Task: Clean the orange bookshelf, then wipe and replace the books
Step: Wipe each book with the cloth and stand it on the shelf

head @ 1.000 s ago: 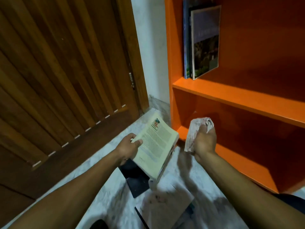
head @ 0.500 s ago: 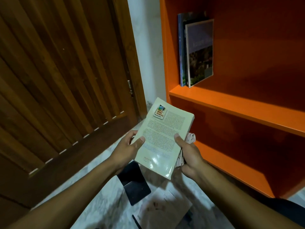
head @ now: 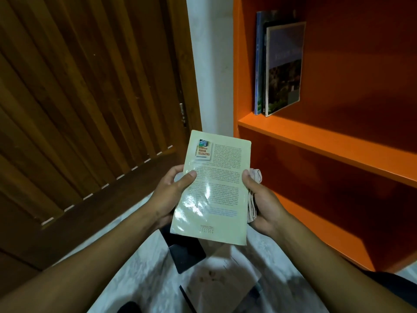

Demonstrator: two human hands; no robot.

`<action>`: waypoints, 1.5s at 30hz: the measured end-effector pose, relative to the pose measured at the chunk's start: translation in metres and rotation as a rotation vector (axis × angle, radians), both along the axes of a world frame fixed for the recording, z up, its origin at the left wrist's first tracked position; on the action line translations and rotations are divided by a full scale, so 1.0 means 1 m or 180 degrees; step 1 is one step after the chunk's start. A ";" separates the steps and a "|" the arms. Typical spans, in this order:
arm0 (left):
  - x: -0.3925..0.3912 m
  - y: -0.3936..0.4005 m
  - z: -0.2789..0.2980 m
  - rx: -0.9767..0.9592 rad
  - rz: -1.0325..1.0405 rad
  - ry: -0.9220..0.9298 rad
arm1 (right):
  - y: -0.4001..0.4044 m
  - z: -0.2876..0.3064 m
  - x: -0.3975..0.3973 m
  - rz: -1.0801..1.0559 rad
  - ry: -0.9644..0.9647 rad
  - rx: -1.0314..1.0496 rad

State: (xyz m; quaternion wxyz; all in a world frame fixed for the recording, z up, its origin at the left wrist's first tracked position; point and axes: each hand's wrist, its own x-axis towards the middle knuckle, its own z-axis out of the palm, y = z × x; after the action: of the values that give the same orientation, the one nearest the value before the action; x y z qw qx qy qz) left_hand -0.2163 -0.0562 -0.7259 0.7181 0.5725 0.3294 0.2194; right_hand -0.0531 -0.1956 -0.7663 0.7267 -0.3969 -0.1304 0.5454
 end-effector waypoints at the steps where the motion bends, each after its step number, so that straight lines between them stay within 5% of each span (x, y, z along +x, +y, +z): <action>1: 0.000 -0.001 0.001 0.0060 0.0022 -0.0022 | 0.001 -0.001 0.000 -0.0124 0.0195 -0.0124; 4: -0.005 -0.008 0.001 0.0173 -0.0017 -0.0033 | 0.003 -0.004 0.006 -0.0744 0.0585 -0.0438; 6: -0.007 -0.012 0.000 0.0251 -0.0153 -0.0008 | 0.004 0.000 0.012 -0.1296 0.0165 -0.0475; 9: -0.007 -0.020 0.003 0.0288 -0.0312 -0.0031 | 0.004 0.013 0.016 -0.1875 -0.1832 -0.0389; 12: -0.003 -0.026 0.004 0.0268 -0.0234 -0.0129 | 0.007 0.004 0.028 -0.1747 -0.3669 -0.0552; 15: 0.000 -0.027 0.006 0.0294 -0.0110 -0.0126 | 0.003 0.008 0.029 -0.1493 -0.4485 -0.0845; 27: -0.013 0.015 -0.008 -0.0038 0.1078 0.0108 | -0.015 -0.022 -0.048 0.0197 -0.4233 -0.0038; 32: -0.024 0.019 -0.010 0.0445 0.1202 0.0342 | -0.021 -0.023 -0.059 0.0719 -0.4204 0.0073; 40: -0.027 -0.005 -0.009 0.0772 0.0674 0.0534 | 0.009 0.016 -0.026 -0.1336 -0.2537 -0.0286; 45: -0.016 -0.030 -0.011 0.0687 0.0049 0.0403 | 0.029 0.026 -0.016 -0.1389 -0.3384 -0.0368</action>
State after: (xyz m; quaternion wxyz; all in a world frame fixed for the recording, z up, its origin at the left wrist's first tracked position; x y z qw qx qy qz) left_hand -0.2328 -0.0863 -0.7364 0.6284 0.6566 0.3528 0.2225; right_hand -0.0695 -0.1667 -0.7404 0.6341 -0.6732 -0.3628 0.1147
